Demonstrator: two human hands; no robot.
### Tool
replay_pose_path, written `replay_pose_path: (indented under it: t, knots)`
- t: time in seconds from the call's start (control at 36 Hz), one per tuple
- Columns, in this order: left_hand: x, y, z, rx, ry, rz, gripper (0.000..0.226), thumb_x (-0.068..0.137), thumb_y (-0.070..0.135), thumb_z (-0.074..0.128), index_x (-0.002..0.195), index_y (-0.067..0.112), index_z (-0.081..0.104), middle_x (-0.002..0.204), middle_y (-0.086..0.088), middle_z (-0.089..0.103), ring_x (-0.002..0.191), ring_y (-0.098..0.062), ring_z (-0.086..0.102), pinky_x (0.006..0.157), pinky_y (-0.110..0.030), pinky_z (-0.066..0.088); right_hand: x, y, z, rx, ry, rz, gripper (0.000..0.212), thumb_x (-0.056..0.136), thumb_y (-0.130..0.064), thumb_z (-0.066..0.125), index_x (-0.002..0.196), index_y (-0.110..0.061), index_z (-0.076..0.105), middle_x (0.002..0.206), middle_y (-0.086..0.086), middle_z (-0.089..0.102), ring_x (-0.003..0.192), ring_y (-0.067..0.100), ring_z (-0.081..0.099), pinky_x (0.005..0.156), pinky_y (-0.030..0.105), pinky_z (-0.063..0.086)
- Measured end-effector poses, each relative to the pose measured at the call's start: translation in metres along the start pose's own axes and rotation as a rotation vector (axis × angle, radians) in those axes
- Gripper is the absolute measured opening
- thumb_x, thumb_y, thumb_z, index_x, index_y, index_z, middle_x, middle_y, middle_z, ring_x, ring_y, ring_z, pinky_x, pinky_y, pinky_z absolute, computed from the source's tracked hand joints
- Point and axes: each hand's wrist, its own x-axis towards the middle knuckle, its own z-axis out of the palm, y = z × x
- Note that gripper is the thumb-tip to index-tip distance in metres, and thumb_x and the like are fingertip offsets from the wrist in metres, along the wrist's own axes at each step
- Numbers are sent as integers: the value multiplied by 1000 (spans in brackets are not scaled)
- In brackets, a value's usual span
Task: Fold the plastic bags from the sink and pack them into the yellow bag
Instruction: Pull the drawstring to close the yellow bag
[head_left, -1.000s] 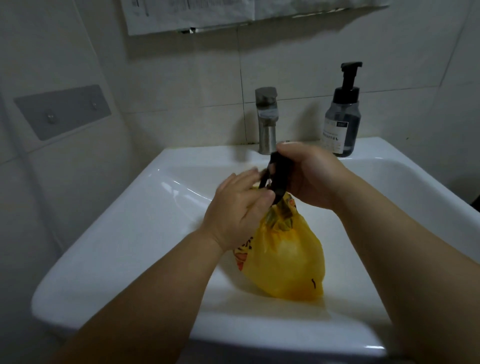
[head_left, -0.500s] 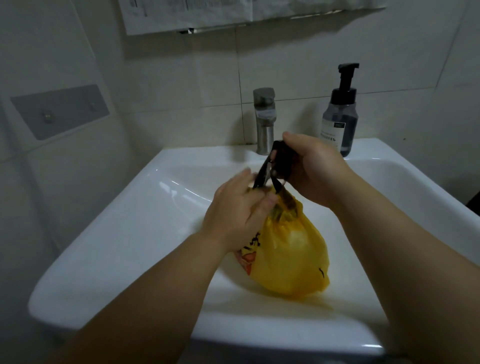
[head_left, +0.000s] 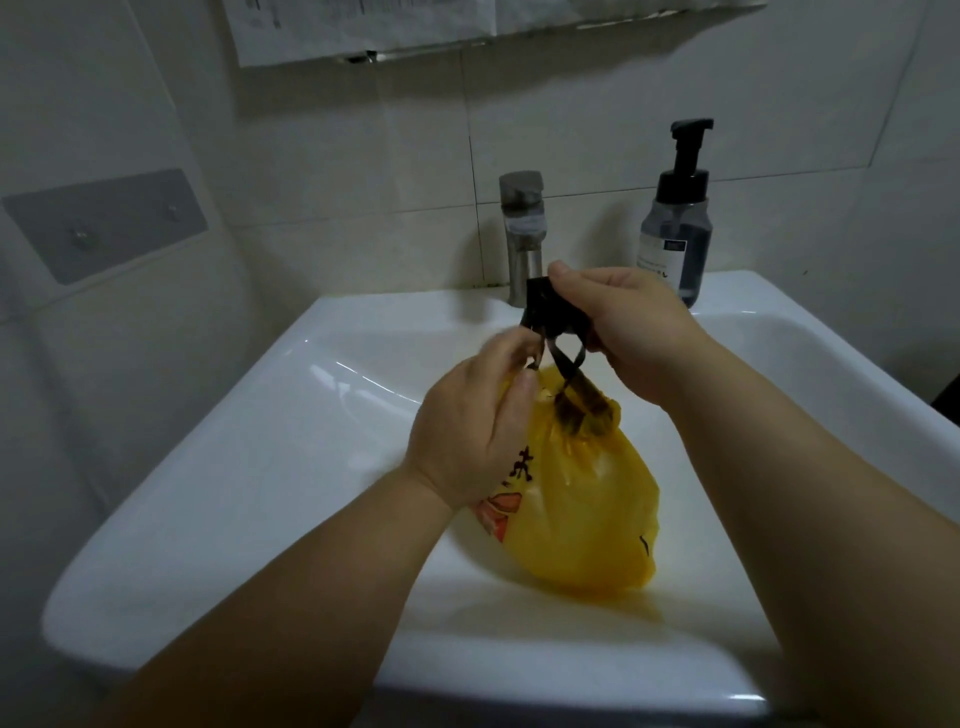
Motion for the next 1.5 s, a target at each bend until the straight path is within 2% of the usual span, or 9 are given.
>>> replay_pose_path:
  t: [0.17, 0.28, 0.58, 0.83, 1.08, 1.19, 1.33, 1.39, 1.5]
  knots:
    - [1, -6, 8, 93, -333, 19, 52, 97, 44, 26, 129, 23, 60, 129, -3, 56, 112, -24, 52, 95, -45, 42, -4, -2, 1, 15, -47, 7, 32, 92, -35, 60, 87, -6, 71, 73, 3, 68, 70, 13, 59, 66, 26, 45]
    - [1, -3, 10, 222, -355, -65, 64, 90, 51, 14, 138, 30, 52, 130, 3, 56, 119, -17, 44, 102, -35, 27, -6, -3, 6, -28, -52, -38, 36, 90, -35, 62, 90, -1, 72, 96, 18, 70, 84, 23, 62, 77, 33, 48]
    - [3, 0, 12, 302, -336, 15, 59, 94, 43, 14, 118, 27, 65, 107, 9, 67, 107, -13, 52, 89, -32, 24, -6, -8, 6, 74, -60, -47, 30, 94, -27, 58, 90, 0, 70, 89, 17, 68, 82, 28, 63, 82, 40, 54]
    - [-1, 4, 11, 320, -452, 75, 64, 90, 43, 12, 106, 24, 71, 91, 13, 64, 99, -3, 48, 95, -27, 17, -3, 0, 2, 216, 50, -25, 50, 95, -21, 59, 45, -19, 65, 47, -6, 51, 74, 27, 48, 93, 57, 46]
    - [-1, 1, 6, 281, -445, 31, 63, 90, 47, 15, 125, 27, 64, 125, 8, 61, 125, -8, 38, 115, -36, 8, -2, -3, 1, 181, 11, -50, 25, 95, -23, 57, 78, -6, 66, 60, -2, 63, 65, 14, 63, 73, 32, 55]
    - [-2, -9, 6, 224, -365, 22, 63, 88, 49, 19, 107, 24, 73, 110, 6, 66, 117, -8, 39, 111, -34, 12, -2, -1, 4, 135, -7, -41, 32, 97, -24, 54, 70, -9, 61, 46, -9, 55, 49, 6, 54, 56, 21, 47]
    - [-3, -6, 10, 124, -484, -24, 66, 84, 58, 16, 116, 34, 69, 128, 18, 60, 130, -2, 27, 108, -20, -4, 0, 2, 1, 222, 13, -14, 28, 96, -24, 56, 75, -7, 63, 71, 9, 56, 71, 23, 55, 73, 34, 50]
    - [-1, -5, 7, 142, -417, 45, 58, 89, 53, 24, 114, 30, 71, 121, 11, 64, 125, -13, 39, 113, -32, 9, -2, 0, 1, 257, -15, -12, 27, 97, -23, 55, 80, -5, 65, 71, 8, 58, 57, 12, 56, 59, 23, 49]
    - [6, -13, 0, 155, 171, 123, 41, 88, 37, 52, 117, 13, 69, 115, -11, 60, 110, -23, 52, 95, -36, 44, -6, -4, 1, 291, -109, 7, 30, 98, -23, 51, 97, 5, 63, 56, -2, 59, 46, 4, 55, 50, 18, 45]
